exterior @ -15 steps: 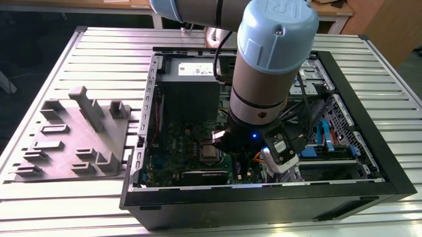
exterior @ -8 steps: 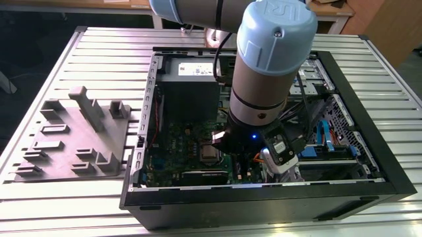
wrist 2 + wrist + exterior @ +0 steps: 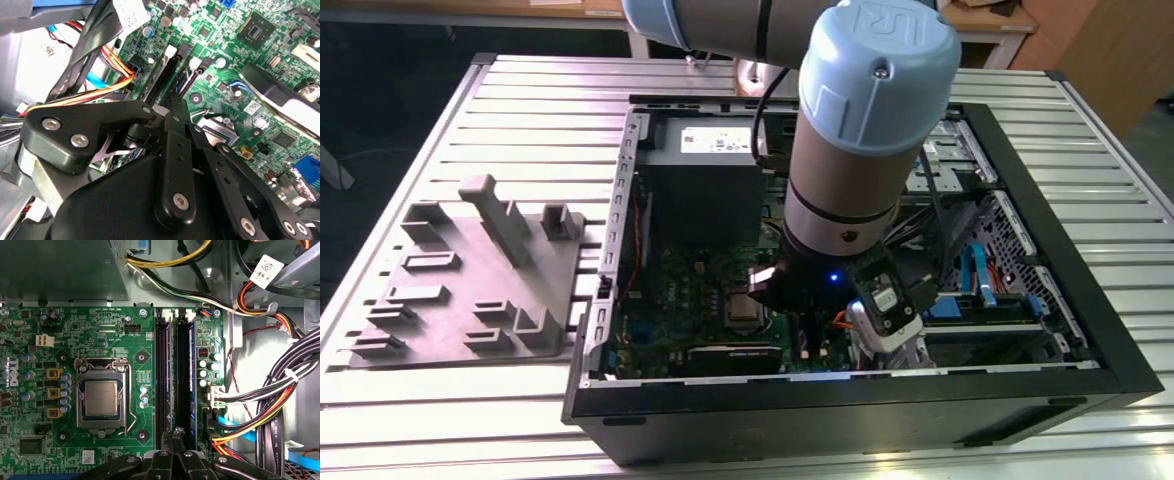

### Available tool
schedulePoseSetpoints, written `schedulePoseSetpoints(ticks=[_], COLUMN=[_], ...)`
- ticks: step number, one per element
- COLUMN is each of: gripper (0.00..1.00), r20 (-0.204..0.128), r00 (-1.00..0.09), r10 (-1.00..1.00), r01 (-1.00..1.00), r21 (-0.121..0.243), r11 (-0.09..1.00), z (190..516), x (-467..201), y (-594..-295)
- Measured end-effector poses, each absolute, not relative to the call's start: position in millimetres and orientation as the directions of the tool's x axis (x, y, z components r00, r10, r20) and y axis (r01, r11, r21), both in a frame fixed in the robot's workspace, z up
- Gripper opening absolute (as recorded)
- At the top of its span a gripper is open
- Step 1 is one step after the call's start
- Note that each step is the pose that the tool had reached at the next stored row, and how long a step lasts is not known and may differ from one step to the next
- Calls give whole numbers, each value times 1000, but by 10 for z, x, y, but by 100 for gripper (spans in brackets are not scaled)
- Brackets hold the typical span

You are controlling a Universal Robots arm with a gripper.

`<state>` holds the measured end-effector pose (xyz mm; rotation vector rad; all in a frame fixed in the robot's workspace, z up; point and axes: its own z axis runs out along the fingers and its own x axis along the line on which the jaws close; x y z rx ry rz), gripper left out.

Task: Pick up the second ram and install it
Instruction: 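Press down the second ram until it locks into place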

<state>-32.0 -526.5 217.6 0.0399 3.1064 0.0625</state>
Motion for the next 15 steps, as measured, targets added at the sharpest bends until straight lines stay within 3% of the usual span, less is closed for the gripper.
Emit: schedulePoseSetpoints(ticks=[9,15], gripper=[10,10], r20=[-34,-34], r00=[-999,-999], r10=[26,26], r01=[25,25], r21=[44,42], r11=[999,999], z=[2183,2355], x=[-319,-319], y=[-5264,-5266])
